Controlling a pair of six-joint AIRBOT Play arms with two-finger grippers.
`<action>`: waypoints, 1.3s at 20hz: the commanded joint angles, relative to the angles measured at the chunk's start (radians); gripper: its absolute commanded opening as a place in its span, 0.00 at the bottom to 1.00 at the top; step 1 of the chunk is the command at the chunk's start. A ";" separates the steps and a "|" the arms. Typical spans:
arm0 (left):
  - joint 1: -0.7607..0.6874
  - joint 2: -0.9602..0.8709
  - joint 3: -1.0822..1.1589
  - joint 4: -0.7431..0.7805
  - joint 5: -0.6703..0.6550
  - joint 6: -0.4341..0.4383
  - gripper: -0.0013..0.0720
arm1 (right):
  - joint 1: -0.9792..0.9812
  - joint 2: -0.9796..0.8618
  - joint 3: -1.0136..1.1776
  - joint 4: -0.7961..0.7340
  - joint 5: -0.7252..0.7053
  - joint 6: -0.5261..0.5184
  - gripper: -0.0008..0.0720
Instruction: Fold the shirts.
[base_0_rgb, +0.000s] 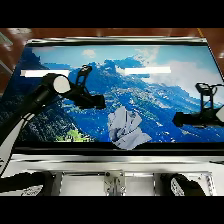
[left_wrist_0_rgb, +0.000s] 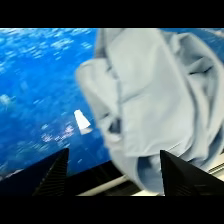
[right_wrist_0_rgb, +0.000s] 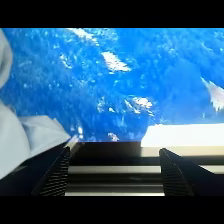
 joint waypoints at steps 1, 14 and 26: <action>0.076 0.032 -0.071 -0.007 -0.110 0.053 0.92 | -0.231 -0.027 -0.006 0.221 0.003 -0.049 0.94; 0.040 -0.098 -0.549 -0.848 0.453 0.445 0.92 | -0.286 -0.303 -0.046 0.379 0.153 -0.095 0.94; 0.058 -0.177 -0.549 -0.999 0.399 0.594 0.08 | -0.153 -0.306 -0.262 0.380 0.051 -0.085 0.94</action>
